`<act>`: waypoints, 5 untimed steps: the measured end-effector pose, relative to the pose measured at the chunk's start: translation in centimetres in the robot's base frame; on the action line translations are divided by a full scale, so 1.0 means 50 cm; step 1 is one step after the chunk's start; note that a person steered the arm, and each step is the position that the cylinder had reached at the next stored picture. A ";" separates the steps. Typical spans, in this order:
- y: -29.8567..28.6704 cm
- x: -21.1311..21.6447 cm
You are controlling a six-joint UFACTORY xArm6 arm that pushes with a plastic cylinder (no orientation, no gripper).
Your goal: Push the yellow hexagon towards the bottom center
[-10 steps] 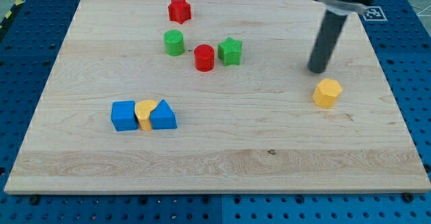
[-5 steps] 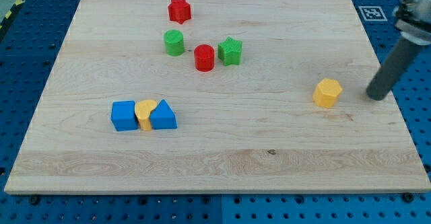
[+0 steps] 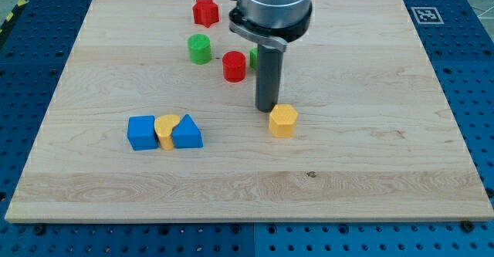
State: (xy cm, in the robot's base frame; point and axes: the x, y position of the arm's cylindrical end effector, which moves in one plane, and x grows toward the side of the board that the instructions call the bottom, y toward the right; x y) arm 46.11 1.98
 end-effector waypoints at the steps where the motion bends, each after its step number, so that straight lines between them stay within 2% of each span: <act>1: 0.061 -0.030; 2: 0.168 0.027; 3: 0.167 0.079; 5: 0.126 0.044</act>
